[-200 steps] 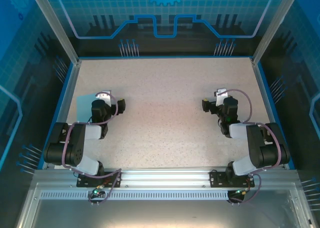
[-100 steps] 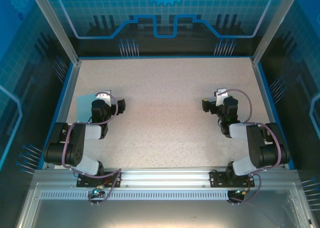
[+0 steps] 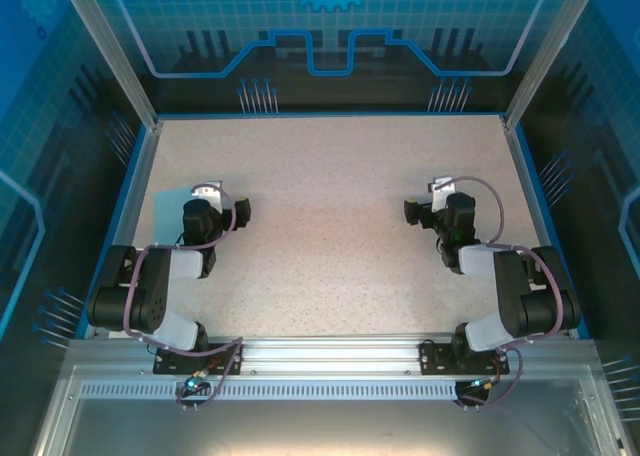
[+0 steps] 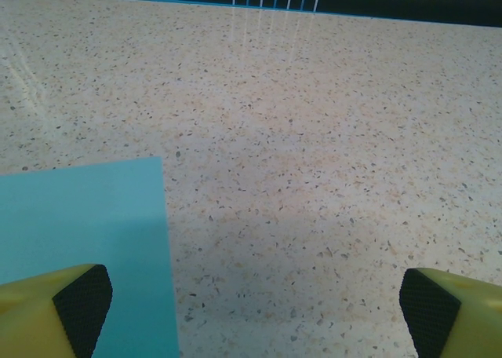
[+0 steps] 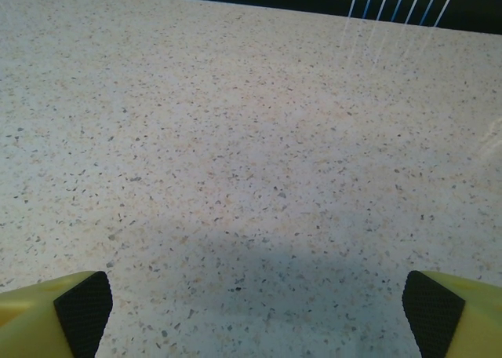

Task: Fold a paper plane with a square sheet of paper (pick it up from the middle)
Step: Move the square sheet of paper to the center of the table.

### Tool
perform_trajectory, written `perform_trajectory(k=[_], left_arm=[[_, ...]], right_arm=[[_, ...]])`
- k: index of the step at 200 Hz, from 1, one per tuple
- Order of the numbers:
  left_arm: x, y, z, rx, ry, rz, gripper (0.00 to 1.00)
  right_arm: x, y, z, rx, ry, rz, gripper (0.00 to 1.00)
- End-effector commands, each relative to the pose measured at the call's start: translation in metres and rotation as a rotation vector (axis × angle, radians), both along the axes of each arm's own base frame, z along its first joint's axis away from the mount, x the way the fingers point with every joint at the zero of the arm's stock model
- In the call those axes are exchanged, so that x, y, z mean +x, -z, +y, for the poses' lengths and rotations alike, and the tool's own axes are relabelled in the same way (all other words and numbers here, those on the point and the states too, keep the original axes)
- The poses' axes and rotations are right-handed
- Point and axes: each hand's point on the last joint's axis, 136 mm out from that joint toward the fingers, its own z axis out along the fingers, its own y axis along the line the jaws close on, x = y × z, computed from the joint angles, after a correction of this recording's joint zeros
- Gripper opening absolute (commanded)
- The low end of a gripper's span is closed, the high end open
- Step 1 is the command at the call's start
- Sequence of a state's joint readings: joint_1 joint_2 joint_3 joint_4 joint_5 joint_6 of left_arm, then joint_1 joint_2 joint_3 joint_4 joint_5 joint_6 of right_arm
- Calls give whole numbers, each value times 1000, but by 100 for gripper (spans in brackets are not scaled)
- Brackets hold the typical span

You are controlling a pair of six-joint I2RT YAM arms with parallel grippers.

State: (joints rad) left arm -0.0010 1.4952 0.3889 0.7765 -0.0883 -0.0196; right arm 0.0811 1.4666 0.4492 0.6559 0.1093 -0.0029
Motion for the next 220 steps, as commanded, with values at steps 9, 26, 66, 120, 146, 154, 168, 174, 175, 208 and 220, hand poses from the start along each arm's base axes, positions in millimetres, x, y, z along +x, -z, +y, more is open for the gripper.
perform_trajectory(k=[9,26,66,120,146,154,168,174,175,208,220], left_arm=[[5,-36,4,12,-31,-25,99],[4,-48,5,-11,-47,13,98],[3,-67,4,-199,-155,215,98],[2,-24,26,-303,-367,490,98],[-4,3,45,-337,-490,613,98],[-6,9,50,-342,-518,639,98],[-8,17,56,-328,-562,679,98],[-8,19,60,-312,-580,693,98],[-8,19,61,-309,-583,696,98],[-3,46,61,-281,-578,810,98],[-4,53,58,-292,-567,829,98]], right_arm=[[-1,-38,2,-69,36,-22,99],[-6,-52,8,-37,64,8,99],[-17,-62,33,167,142,206,99],[-13,-54,99,250,56,395,99],[-11,-38,128,277,20,482,99],[-11,-31,135,275,19,510,100],[-10,-21,145,265,13,548,100],[-9,-18,148,260,13,557,99],[-9,-18,149,260,14,560,99],[-6,-5,161,248,10,611,99],[-6,-3,164,247,13,621,99]])
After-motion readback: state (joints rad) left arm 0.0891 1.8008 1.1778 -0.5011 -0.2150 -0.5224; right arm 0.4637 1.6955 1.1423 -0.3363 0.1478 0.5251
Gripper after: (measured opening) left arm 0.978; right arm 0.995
